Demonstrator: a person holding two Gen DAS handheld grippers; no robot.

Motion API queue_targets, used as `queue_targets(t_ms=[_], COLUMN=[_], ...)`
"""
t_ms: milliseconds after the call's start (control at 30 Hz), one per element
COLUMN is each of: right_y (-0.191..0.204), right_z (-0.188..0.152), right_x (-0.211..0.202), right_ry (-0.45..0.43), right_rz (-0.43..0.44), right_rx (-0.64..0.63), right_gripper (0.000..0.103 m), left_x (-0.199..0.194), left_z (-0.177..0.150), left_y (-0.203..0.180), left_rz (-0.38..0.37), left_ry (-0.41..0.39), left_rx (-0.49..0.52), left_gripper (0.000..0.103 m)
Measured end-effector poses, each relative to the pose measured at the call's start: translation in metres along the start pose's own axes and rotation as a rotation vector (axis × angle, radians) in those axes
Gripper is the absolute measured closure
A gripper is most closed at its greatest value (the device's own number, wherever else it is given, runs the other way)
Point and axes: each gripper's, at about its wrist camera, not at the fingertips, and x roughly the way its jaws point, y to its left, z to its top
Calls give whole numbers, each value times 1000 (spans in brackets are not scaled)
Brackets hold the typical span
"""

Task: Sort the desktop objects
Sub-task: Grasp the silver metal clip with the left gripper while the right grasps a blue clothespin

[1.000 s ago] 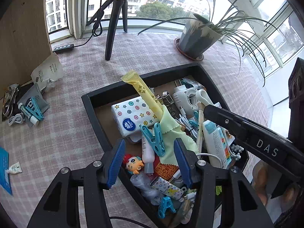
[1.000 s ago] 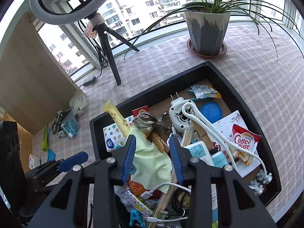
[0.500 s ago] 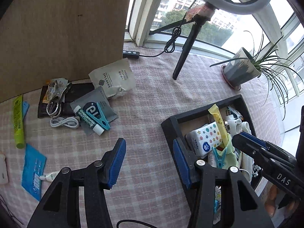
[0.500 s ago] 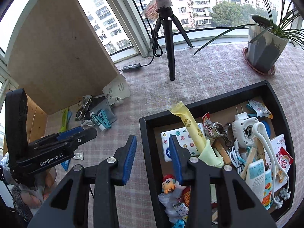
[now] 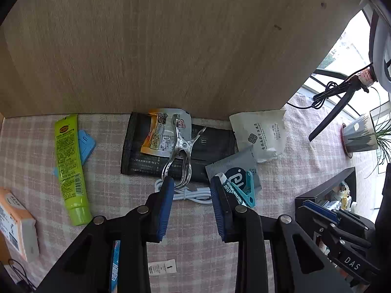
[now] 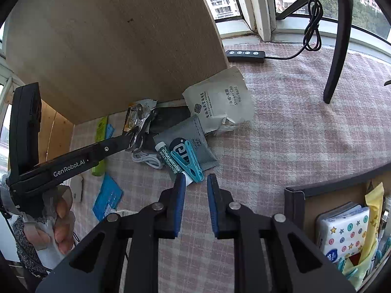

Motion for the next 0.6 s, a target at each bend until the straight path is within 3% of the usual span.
queue_targets(t_ms=[267, 600], right_y=[2, 11], right_z=[15, 24], right_x=[27, 50], right_ry=[34, 63], right_rz=[13, -34], right_rx=[20, -7], right_gripper=[86, 87], left_x=[24, 43], left_z=[9, 11], left_y=[15, 20], left_rz=[13, 32], left_ry=[27, 45], left_rx=[-27, -31], left_gripper=[81, 91])
